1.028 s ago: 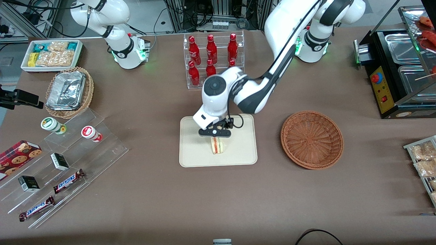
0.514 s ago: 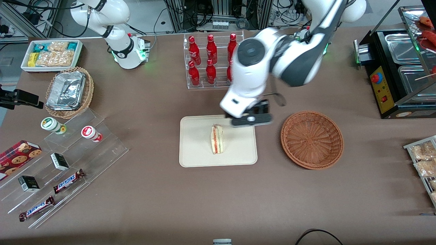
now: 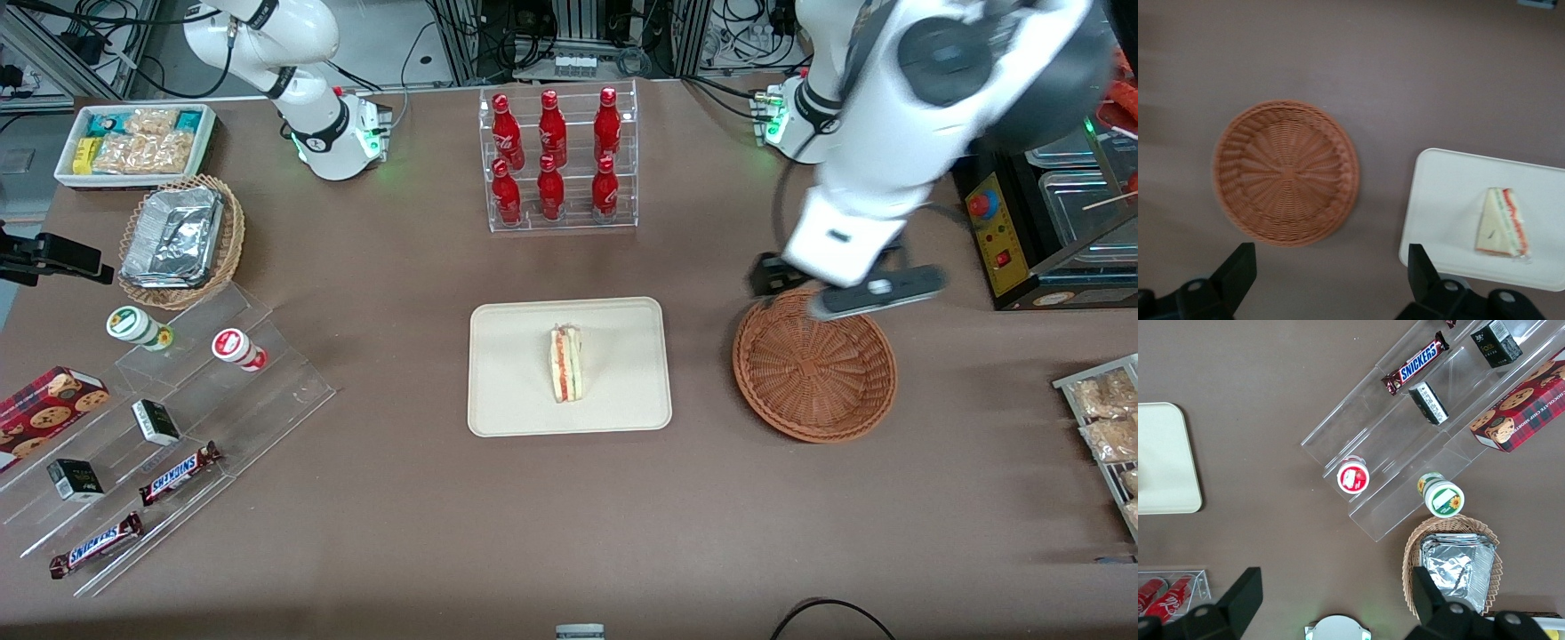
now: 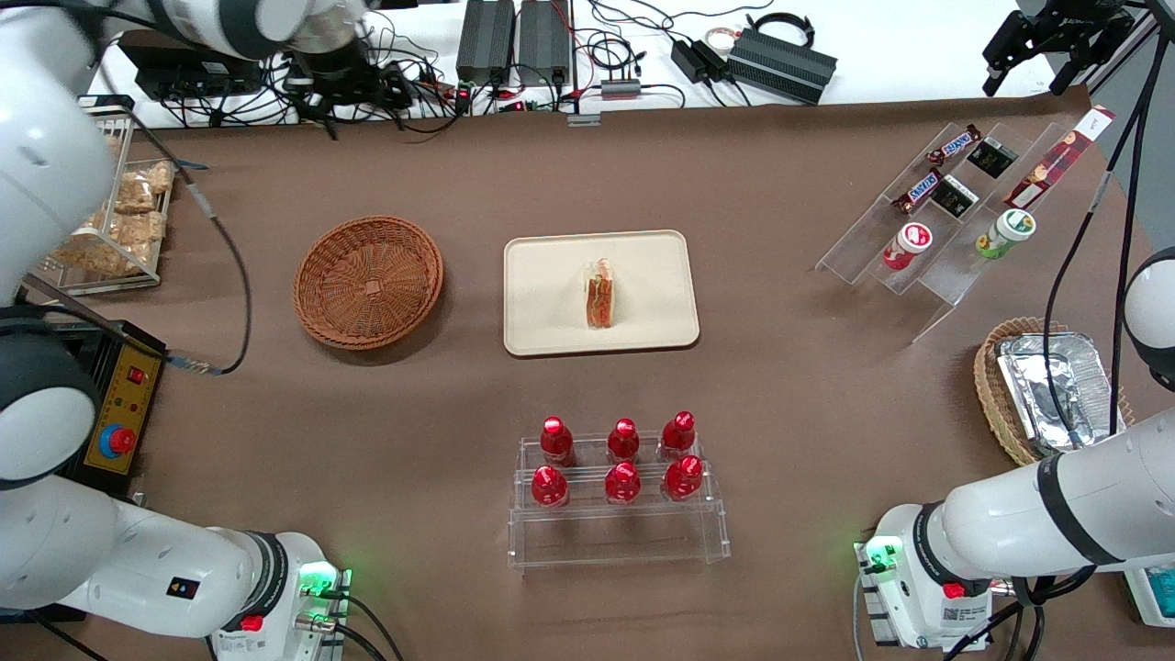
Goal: Place sandwich from basket to tray
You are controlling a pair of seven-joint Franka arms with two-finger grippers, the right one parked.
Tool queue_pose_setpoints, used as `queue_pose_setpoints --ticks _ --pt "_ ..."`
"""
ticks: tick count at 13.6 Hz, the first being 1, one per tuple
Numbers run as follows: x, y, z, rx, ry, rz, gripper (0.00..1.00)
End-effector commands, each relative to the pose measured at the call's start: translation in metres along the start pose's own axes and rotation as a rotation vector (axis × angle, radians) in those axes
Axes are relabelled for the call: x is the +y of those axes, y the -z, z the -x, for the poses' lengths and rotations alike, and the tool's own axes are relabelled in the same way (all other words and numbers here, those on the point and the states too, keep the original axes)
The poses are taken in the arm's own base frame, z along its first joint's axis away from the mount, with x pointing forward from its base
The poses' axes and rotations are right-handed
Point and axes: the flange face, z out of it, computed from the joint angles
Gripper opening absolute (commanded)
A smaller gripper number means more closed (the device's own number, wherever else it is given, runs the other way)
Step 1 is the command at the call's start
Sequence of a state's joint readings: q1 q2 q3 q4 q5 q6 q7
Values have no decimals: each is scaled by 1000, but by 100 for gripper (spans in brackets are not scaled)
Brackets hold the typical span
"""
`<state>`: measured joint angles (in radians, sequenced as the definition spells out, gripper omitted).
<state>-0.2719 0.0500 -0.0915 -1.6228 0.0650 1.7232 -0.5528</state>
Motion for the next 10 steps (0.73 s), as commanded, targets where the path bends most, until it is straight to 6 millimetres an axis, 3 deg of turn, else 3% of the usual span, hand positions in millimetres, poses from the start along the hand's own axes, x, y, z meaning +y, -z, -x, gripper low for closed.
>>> queue_pose_setpoints --ticks 1,3,7,10 --pt "-55 14 12 -28 -58 14 100" --pt "-99 17 1 -63 -139 28 100" --pt "-158 20 -20 -69 -174 54 100" --pt "-161 17 -32 -60 -197 58 100"
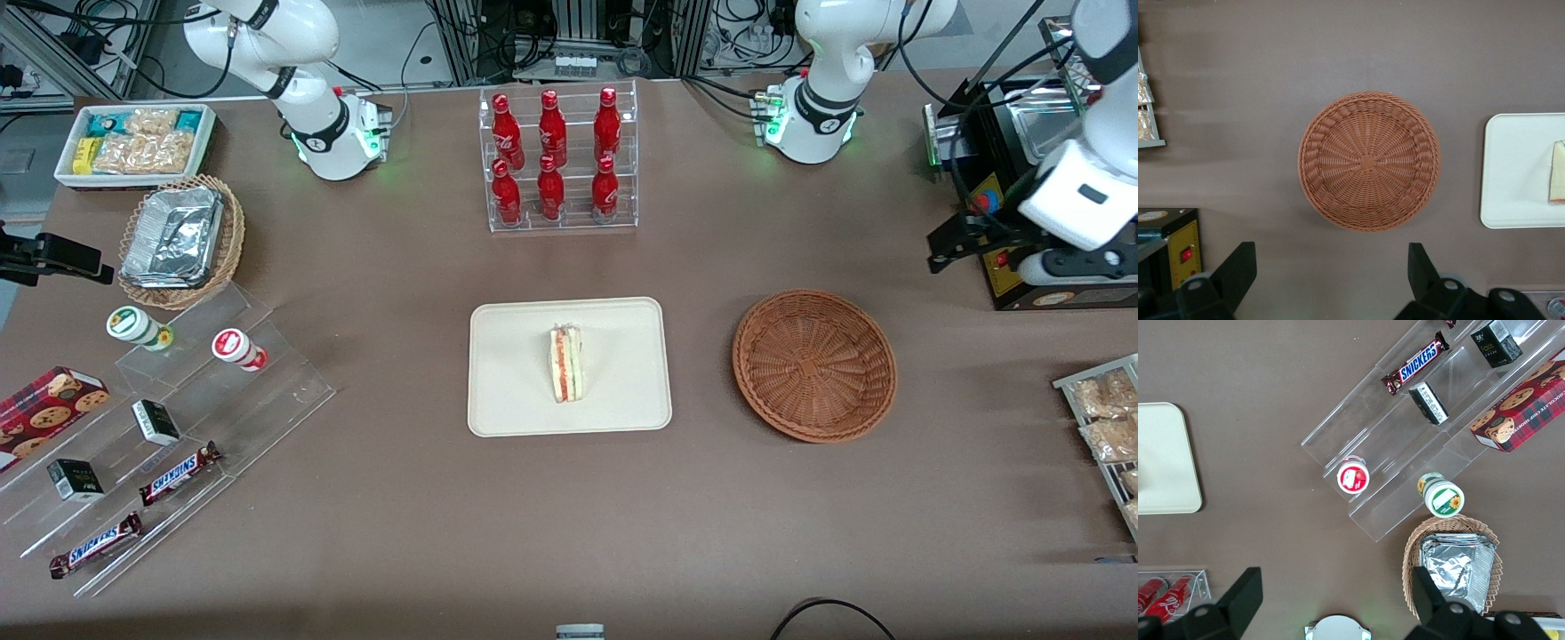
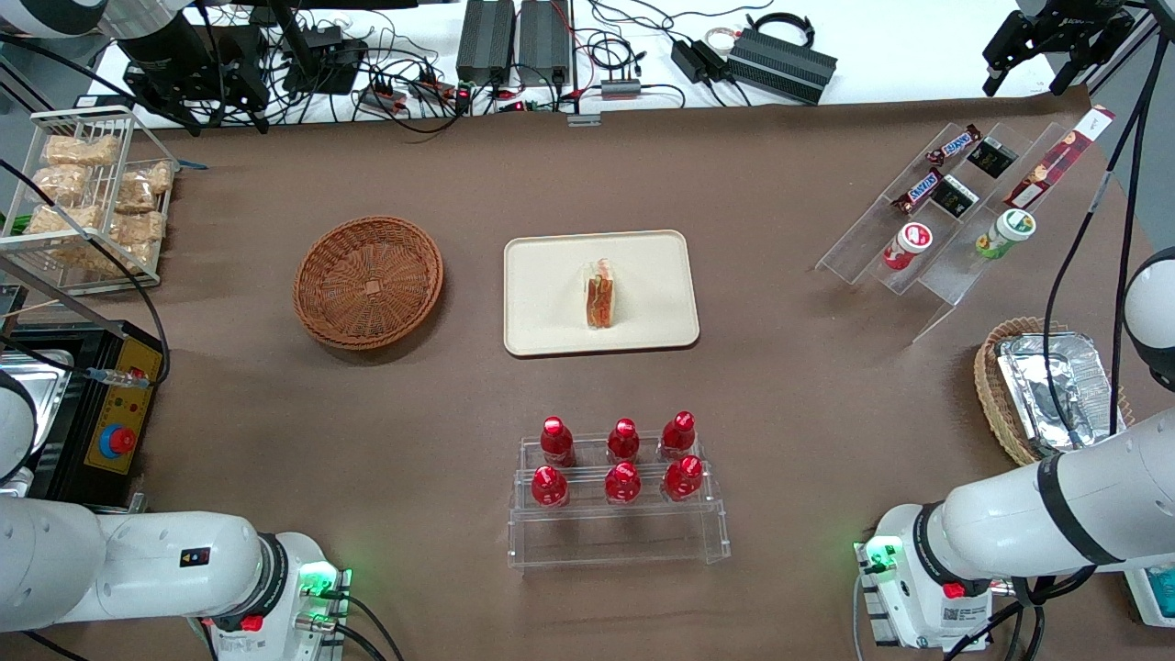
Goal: Place sandwich from basket to tray
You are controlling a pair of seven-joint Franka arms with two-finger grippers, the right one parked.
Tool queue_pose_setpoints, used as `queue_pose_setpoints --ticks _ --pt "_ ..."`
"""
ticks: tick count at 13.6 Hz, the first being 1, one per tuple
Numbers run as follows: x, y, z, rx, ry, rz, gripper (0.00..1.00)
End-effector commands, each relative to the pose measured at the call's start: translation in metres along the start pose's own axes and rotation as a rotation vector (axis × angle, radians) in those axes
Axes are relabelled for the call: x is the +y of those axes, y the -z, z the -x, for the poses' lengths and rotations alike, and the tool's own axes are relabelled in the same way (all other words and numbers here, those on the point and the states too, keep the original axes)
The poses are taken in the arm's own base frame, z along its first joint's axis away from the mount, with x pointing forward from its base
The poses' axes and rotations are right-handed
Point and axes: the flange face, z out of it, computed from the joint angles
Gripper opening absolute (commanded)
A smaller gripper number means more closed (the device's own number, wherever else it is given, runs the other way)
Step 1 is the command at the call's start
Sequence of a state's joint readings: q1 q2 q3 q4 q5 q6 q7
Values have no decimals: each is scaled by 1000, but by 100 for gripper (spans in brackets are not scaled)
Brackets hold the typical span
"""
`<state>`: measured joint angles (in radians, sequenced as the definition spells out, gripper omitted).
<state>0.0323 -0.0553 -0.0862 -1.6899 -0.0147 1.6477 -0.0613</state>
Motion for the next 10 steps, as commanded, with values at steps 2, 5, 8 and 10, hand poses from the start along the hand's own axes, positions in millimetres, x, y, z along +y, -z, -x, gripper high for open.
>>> queue_pose_setpoints --ticks 2,5,8,10 --pt "14 0 -17 -3 -48 -8 100" --pt "24 9 -25 10 -65 -55 100" --pt "22 11 -26 10 -51 -46 100" --pt "22 13 -27 13 -36 -15 100"
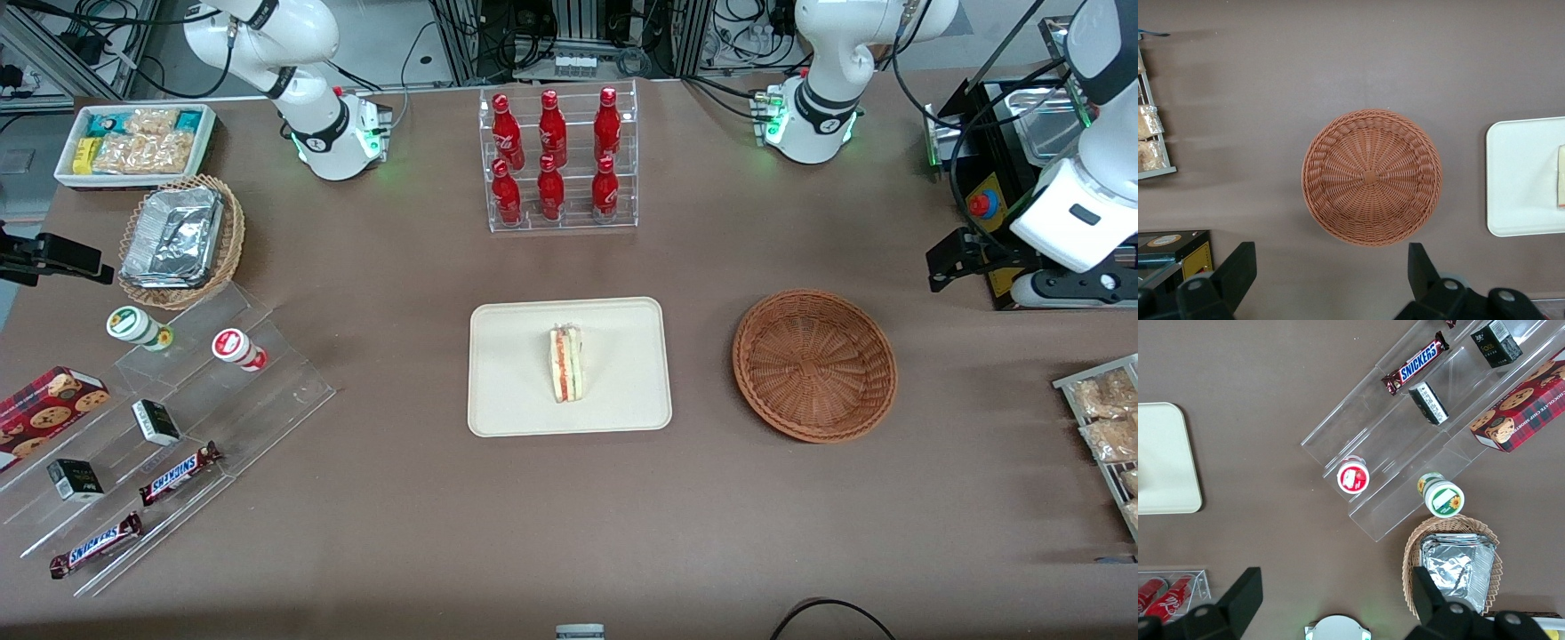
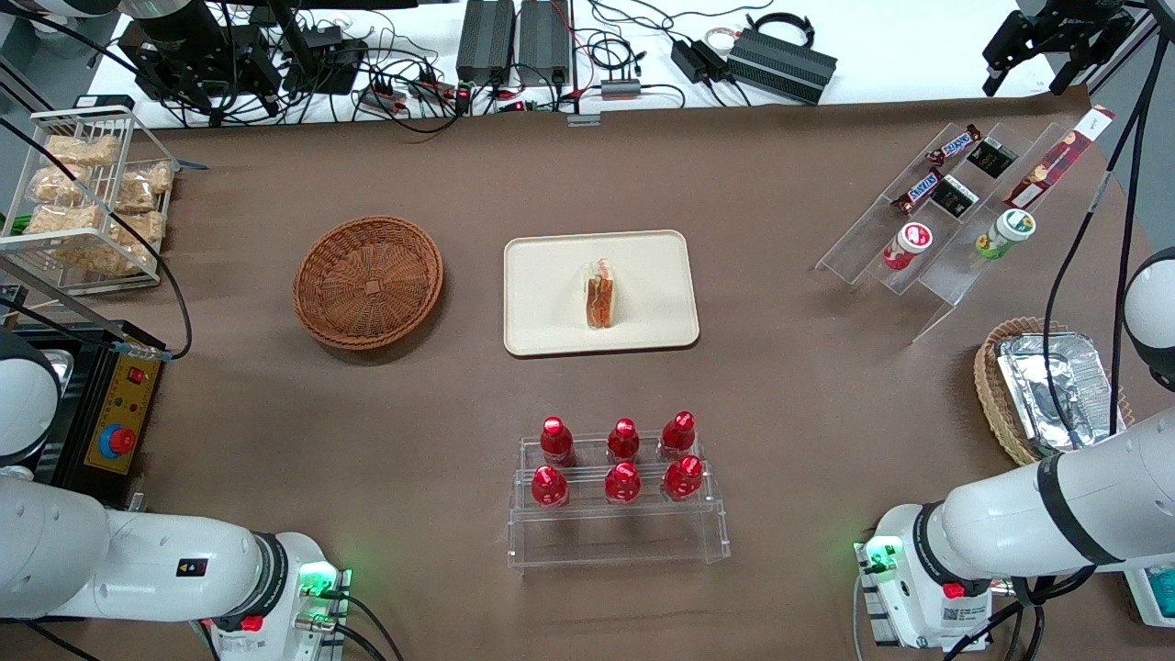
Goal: Place sandwich from basket to tray
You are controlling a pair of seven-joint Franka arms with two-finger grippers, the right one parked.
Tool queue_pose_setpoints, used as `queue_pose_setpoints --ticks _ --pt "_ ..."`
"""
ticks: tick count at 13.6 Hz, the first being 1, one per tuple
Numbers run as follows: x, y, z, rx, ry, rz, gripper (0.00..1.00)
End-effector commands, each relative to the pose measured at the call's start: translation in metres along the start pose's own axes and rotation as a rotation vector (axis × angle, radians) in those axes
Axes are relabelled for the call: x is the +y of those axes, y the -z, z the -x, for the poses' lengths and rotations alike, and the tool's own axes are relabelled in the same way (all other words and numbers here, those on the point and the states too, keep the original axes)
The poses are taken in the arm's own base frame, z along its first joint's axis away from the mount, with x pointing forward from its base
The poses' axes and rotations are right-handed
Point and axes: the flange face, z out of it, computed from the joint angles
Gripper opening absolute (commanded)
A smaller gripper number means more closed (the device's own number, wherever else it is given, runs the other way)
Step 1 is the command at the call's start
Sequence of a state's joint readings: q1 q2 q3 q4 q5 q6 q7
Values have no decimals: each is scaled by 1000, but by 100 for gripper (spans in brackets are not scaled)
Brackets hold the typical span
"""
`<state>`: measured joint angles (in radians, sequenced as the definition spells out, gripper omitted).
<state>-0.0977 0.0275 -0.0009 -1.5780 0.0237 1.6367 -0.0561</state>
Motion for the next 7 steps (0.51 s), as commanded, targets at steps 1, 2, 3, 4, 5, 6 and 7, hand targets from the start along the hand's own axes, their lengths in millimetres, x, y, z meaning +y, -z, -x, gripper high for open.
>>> queue_pose_setpoints --ticks 1,2,3,4,5,6,7 --pt "0 12 -2 1 10 18 100" --pt "-1 12 -2 -1 11 12 100" --pt "-1 11 -1 -4 13 12 100" --pt "-2 10 0 -11 15 18 100" --pt "-6 12 1 -20 19 19 100" --pt "-12 14 3 -22 28 18 100" --pt "-12 14 3 -22 30 18 100"
